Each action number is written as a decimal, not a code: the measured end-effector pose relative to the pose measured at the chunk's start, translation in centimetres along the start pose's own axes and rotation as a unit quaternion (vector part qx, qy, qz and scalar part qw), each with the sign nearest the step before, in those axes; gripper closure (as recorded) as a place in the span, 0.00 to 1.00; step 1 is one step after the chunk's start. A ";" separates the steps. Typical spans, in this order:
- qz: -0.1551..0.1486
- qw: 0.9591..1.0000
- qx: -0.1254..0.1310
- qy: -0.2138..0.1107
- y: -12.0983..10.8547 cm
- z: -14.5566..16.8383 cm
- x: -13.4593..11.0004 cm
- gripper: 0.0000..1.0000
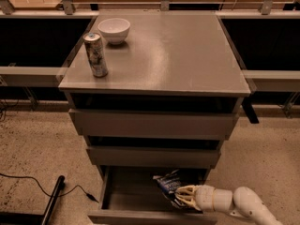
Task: Pick blue chip bag from bottom drawer and place on counter
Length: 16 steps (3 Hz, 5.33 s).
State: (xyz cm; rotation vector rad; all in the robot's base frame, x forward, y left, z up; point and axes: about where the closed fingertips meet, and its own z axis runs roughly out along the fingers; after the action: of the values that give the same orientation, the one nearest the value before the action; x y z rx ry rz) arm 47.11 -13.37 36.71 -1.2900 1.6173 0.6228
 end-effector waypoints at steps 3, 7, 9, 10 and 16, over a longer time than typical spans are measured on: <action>-0.110 0.992 -0.044 -0.034 1.9 -3.1 -5.7 1.00; -0.426 0.900 -0.092 -0.017 6.7 -16.3 -32.1 1.00; -0.426 0.901 -0.076 0.017 0.7 -19.4 -45.5 1.00; -0.433 0.898 -0.079 0.020 0.0 -19.1 -45.5 1.00; -0.451 0.888 -0.024 0.090 -29.8 -16.8 -51.6 1.00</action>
Offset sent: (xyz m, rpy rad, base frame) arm -0.0124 0.0089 0.0222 -0.0348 -0.0666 0.1197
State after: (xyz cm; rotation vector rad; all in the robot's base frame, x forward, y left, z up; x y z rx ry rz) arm 69.07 -13.24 94.56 -1.9682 0.9477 -0.0445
